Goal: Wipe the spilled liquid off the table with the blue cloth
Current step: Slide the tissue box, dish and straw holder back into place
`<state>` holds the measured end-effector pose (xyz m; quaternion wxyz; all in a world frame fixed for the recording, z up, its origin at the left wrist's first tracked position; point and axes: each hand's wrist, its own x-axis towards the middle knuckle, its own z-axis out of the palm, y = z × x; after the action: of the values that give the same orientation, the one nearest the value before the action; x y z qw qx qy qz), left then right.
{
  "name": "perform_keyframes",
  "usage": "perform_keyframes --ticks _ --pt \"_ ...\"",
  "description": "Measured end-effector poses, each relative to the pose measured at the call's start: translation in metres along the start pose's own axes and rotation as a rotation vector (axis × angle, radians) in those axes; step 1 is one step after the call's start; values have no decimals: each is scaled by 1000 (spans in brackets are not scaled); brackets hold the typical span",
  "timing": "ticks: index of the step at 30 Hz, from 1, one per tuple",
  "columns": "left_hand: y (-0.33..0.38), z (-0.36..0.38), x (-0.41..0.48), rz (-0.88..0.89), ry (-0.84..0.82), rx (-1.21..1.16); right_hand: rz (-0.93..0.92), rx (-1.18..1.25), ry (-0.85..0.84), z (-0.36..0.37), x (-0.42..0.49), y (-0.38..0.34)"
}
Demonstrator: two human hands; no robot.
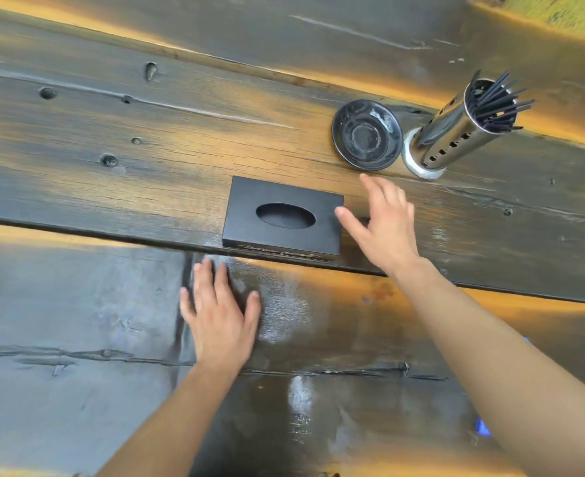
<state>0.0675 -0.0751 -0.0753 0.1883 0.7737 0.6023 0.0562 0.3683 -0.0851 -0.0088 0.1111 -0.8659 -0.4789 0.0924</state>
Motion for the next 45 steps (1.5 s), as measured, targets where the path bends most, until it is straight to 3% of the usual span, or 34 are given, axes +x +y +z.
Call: perform_keyframes --ticks 4,7,12,17,20,34,45 --pt "69 25 -30 14 -83 -3 195 144 -28 -2 18 34" --pt "107 41 -36 -96 -129 39 339 326 -30 -1 40 48" --pt "113 61 -35 -136 -89 199 516 570 -11 3 84 55" --pt "113 72 -34 -141 -28 246 772 952 30 6 114 48" --pt "113 75 -34 -156 -14 260 845 1059 57 7 122 50" --pt "119 71 -34 -172 4 276 793 1159 36 2 62 76" --pt "120 71 -33 -177 8 287 765 1077 -31 1 -27 103"
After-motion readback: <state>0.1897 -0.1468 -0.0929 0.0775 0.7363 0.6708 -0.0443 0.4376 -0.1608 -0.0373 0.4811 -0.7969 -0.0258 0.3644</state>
